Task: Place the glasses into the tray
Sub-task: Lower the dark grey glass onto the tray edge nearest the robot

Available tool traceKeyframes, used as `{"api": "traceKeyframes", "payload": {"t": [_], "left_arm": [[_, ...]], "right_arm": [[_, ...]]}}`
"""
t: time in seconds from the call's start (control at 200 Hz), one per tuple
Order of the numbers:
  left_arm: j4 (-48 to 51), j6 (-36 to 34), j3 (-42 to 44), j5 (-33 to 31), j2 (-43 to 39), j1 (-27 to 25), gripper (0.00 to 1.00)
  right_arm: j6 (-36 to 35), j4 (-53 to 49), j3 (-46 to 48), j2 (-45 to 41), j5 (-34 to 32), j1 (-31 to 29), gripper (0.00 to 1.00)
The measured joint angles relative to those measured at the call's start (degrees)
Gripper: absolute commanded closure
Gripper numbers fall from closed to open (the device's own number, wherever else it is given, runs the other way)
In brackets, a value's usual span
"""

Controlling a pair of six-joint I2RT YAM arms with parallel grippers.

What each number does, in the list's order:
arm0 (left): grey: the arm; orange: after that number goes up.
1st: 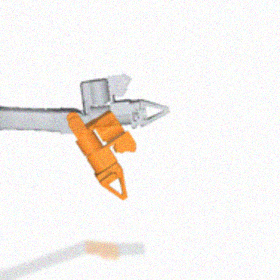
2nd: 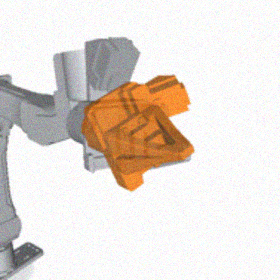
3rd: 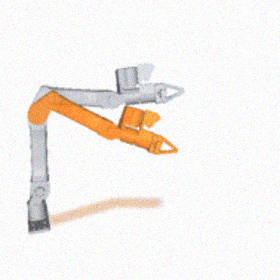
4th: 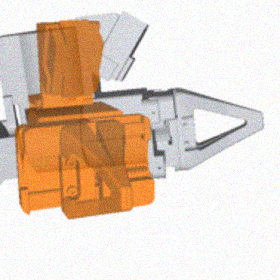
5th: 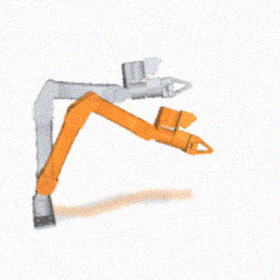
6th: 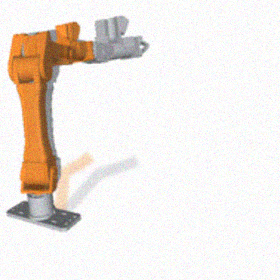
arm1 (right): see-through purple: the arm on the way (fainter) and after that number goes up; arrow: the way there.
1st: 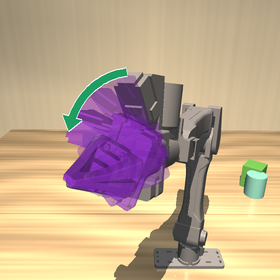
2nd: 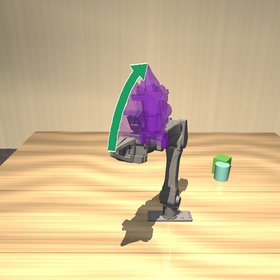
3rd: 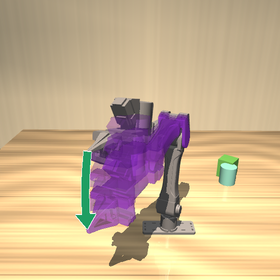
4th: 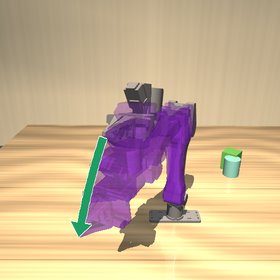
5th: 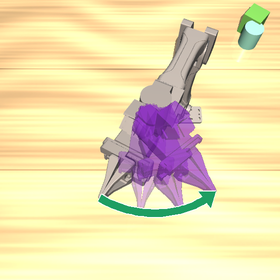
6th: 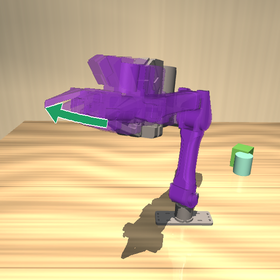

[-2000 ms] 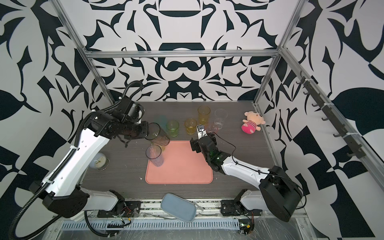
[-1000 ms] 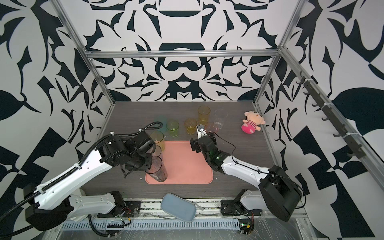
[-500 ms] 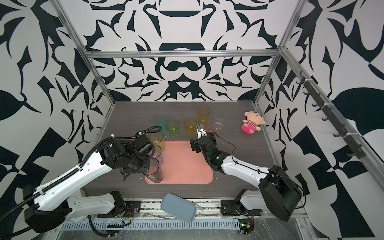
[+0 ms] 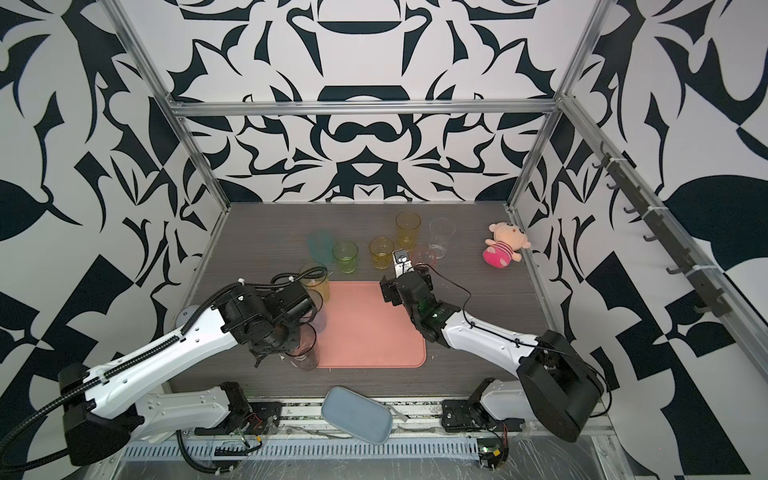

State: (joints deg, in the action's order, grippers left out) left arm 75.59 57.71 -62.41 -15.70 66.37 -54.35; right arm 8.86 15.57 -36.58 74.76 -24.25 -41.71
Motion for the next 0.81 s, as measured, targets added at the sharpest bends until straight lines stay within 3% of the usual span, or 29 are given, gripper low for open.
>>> {"api": "traceKeyframes", "payload": {"t": [0.805], "left_arm": [[-6.6,3.4,6.1,-2.8,-0.1,0.0,1.0]], "right_arm": [[0.2,-0.8,-1.0,1.2,0.0,0.0,0.06]]}}
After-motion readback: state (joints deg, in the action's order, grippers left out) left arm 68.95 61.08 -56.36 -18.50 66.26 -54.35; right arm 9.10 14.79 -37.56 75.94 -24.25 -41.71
